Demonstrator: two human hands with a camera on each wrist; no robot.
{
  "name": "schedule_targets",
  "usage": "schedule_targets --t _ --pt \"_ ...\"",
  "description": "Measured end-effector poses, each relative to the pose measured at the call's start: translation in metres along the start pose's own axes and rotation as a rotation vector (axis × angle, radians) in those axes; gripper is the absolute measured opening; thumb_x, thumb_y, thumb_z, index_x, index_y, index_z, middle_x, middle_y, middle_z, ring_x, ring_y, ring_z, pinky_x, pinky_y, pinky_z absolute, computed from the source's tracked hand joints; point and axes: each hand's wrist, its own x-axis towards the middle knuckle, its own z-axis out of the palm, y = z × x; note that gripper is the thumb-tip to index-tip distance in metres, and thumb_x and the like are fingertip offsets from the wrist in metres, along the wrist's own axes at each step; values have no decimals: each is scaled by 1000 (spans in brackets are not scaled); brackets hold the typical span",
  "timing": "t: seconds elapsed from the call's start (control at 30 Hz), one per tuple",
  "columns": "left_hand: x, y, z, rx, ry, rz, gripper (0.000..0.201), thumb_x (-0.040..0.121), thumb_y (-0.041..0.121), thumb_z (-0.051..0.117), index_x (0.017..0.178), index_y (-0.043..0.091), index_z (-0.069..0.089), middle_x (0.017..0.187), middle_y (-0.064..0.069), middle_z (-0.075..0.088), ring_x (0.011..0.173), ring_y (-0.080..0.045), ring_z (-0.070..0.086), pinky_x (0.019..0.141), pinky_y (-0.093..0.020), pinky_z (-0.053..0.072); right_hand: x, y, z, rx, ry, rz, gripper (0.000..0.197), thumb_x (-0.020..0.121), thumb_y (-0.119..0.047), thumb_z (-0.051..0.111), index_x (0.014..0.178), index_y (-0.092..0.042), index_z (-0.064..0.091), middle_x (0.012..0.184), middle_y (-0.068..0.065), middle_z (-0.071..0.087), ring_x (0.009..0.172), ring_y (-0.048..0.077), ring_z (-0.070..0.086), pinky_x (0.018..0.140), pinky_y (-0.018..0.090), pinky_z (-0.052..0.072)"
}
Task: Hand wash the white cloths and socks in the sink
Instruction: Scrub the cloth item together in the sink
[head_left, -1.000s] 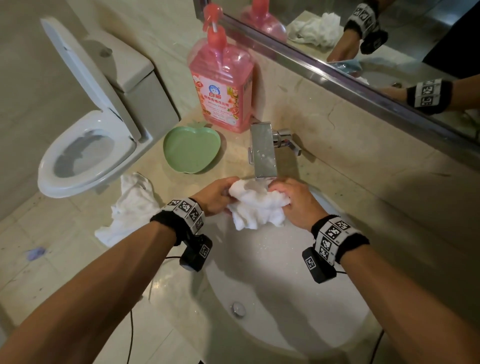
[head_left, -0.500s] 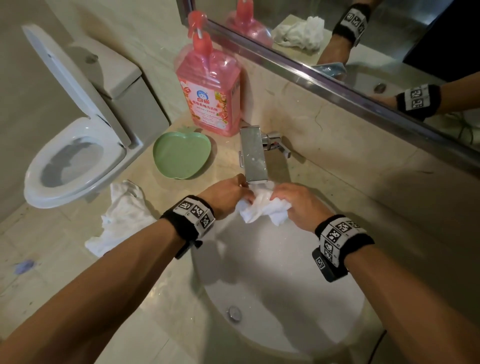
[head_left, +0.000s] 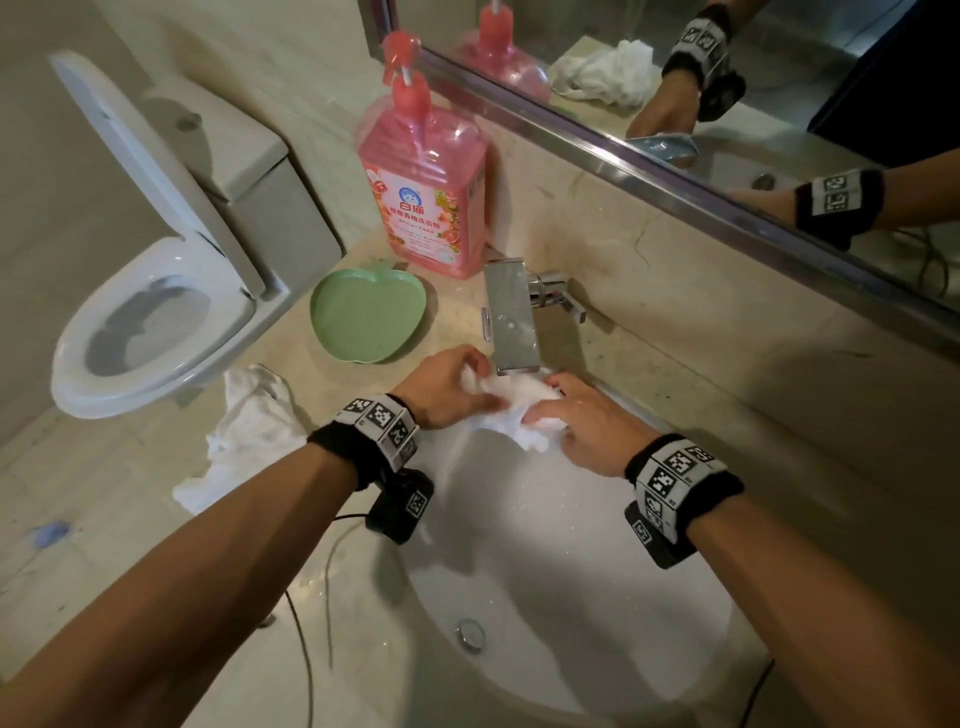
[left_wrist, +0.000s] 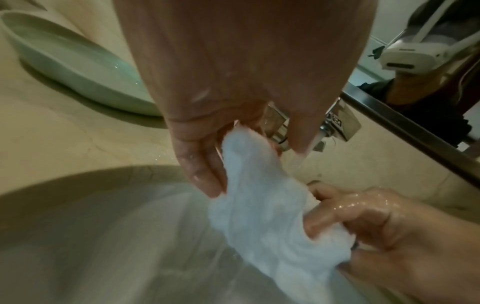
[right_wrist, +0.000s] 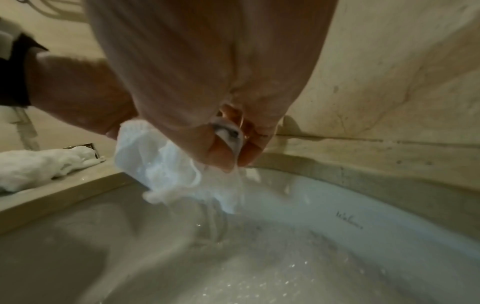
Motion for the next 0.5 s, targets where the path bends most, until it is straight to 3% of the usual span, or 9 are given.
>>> schedule_targets --t 0.07,0.13,0.2,0.3,0.37,0.43,0.47,0.5 --pt "-2 0 -1 52 63 96 45 72 26 84 98 22 47 96 8 54 84 -16 52 71 -28 38 4 -5 3 199 52 49 29 83 -24 74 112 -26 70 125 0 51 112 16 52 93 30 46" --pt "-7 -1 -2 25 93 168 51 68 17 84 99 21 43 92 9 50 77 -11 47 65 -22 36 12 -9 6 396 196 107 17 79 -33 79 92 -26 70 104 -7 64 98 12 60 87 32 50" --pt "-12 -2 -5 43 118 194 54 67 13 82 99 22 40 88 10 45 69 -7 40 58 -16 33 21 -12 9 489 311 191 28 76 -25 82 91 -29 59 94 -10 63 86 12 59 76 30 49" --pt "-19 -8 -9 57 158 234 59 65 11 84 102 21 38 86 9 43 68 -9 38 56 -20 35 40 -15 11 547 265 258 56 72 -18 83 119 -22 53 107 -3 63 94 13 61 78 30 52" --pt "-23 -14 -11 46 202 238 63 64 13 85 104 24 37 89 11 46 71 -7 43 59 -19 36 52 -21 14 460 164 242 37 78 -18 76 112 -10 63 103 7 68 92 22 64 79 36 54" --pt "-25 -18 -13 70 244 196 66 62 17 86 106 27 38 91 11 50 75 -11 50 60 -15 34 58 -29 12 371 166 165 7 82 -8 67 88 -8 64 90 13 68 82 21 60 71 31 46" --pt "-25 -19 -13 77 245 156 68 60 20 88 108 26 40 91 12 51 76 -14 52 59 -15 34 58 -30 10 372 188 134 10 82 -2 64 80 -11 62 85 8 67 81 17 57 72 29 43" --pt "-24 -20 -14 69 232 111 71 59 24 90 111 24 42 91 12 52 77 -15 53 59 -14 35 57 -30 6 403 194 112 15 83 1 63 84 -14 65 89 2 67 85 12 57 77 28 44"
